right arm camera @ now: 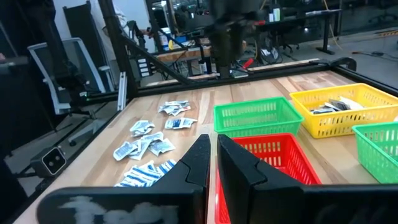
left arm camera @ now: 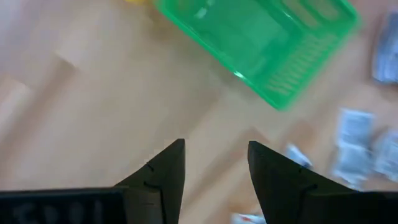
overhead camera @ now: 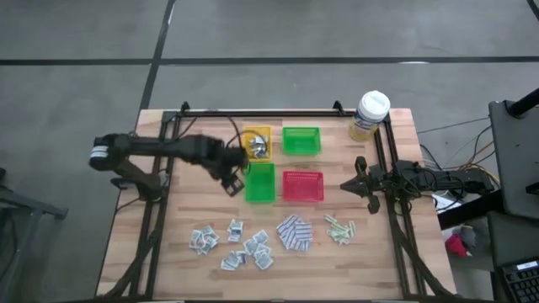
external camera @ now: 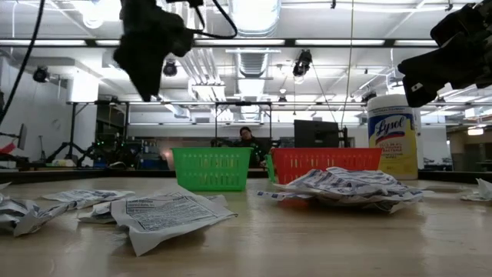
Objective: Pick & Place First Aid Supplies
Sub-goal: Put the blue alcohol pad into the yellow bin
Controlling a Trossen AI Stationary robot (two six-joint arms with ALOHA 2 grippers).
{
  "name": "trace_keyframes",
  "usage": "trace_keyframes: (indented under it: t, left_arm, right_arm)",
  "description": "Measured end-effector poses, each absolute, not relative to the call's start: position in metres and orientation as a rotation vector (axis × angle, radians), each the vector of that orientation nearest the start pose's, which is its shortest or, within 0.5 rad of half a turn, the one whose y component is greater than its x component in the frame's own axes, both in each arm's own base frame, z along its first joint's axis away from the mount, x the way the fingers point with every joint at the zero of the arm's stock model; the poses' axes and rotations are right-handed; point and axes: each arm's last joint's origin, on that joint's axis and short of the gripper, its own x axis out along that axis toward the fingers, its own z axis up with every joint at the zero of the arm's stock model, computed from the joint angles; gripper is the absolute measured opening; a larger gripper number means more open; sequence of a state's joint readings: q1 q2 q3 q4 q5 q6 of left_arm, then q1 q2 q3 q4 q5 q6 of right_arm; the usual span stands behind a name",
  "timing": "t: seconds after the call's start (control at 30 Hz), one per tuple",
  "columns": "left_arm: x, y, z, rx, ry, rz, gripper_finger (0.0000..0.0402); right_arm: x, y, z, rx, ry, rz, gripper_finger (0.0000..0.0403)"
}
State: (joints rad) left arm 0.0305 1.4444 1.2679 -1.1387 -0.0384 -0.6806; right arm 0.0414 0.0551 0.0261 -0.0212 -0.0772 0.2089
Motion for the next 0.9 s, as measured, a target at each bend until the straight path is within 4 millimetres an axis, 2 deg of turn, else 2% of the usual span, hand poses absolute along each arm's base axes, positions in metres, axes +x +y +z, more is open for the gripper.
trace_keyframes:
  t: [0.27, 0.4, 0.57, 0.73, 0.9]
  left_arm:
    - [0.26, -0.039, 0.259, -0.779, 1.218, 0.405, 0.0168]
    - [0.26, -0.053, 0.248, -0.832, 1.213, 0.397, 0.0168]
    - [0.258, -0.059, 0.235, -0.867, 1.204, 0.408, 0.0168]
    - [0.258, -0.06, 0.22, -0.797, 1.184, 0.329, 0.0168]
    - [0.257, -0.06, 0.203, -0.559, 1.158, 0.138, 0.0168]
  right_arm:
    - [0.099, 0.006, 0.166, 0.209, 0.063, 0.113, 0.0028]
    - [0.099, 0.006, 0.166, 0.209, 0.063, 0.113, 0.0028]
    - [0.099, 0.006, 0.166, 0.209, 0.062, 0.113, 0.0028]
    - [0.099, 0.006, 0.166, 0.209, 0.063, 0.113, 0.0028]
    - [0.099, 0.006, 0.166, 0.209, 0.062, 0.113, 0.0028]
